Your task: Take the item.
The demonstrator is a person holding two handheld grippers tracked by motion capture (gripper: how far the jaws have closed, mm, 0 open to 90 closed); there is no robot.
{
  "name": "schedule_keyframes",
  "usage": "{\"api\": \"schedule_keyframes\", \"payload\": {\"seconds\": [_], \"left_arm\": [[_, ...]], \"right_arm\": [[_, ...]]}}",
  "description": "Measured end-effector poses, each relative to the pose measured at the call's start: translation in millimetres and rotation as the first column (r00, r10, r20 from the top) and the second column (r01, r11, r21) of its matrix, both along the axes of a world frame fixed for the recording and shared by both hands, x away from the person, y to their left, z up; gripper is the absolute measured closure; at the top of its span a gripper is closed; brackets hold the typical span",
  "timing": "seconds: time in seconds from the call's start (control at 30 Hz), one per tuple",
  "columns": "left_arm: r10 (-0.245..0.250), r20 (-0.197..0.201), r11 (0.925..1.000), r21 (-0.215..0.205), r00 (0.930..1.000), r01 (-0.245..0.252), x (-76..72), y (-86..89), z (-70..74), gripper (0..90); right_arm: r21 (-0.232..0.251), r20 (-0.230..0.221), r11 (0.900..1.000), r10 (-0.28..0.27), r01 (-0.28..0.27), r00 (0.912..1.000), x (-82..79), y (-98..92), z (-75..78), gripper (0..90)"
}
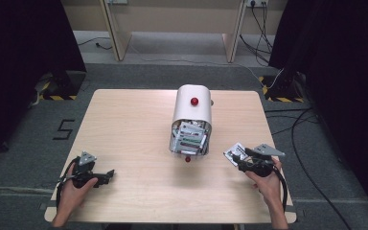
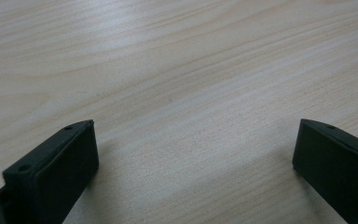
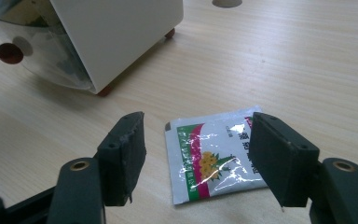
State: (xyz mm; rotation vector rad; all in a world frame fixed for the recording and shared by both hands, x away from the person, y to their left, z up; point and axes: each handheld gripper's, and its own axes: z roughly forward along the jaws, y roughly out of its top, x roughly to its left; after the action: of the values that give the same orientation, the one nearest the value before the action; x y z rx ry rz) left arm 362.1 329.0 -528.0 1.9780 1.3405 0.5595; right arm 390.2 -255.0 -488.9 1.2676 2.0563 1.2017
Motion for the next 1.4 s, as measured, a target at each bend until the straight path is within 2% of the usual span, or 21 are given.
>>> {"api": "schedule_keyframes", "payload": {"seconds": [0.6, 0.83, 1.07, 1.4], "left_arm": [[0.000, 0.000, 1.0000, 0.003, 1.0000, 0.000, 0.0, 0.0, 0.2, 0.0], [-0.001, 0.000, 1.0000, 0.001, 1.0000, 0.001, -0.5, 0.1, 0.1, 0.0], [-0.001, 0.000, 1.0000, 0.001, 1.0000, 0.001, -0.6, 0.1, 0.1, 0.0], [-0.001, 0.000, 1.0000, 0.001, 1.0000, 0.001, -0.6, 0.1, 0.1, 0.0]], "right_arm": [[0.037, 0.007, 0.999, -0.006, 0.006, 1.0000, -15.3, 6.8, 11.6, 29.4], [0.042, 0.004, 0.999, -0.003, 0.003, 1.0000, -23.7, 7.3, 10.4, 28.8], [0.060, 0.005, 0.998, -0.009, 0.009, 0.9999, -40.3, 2.0, 9.2, 28.1], [0.062, 0.005, 0.998, -0.015, 0.015, 0.9999, -49.4, -1.1, 6.4, 25.2]]}}
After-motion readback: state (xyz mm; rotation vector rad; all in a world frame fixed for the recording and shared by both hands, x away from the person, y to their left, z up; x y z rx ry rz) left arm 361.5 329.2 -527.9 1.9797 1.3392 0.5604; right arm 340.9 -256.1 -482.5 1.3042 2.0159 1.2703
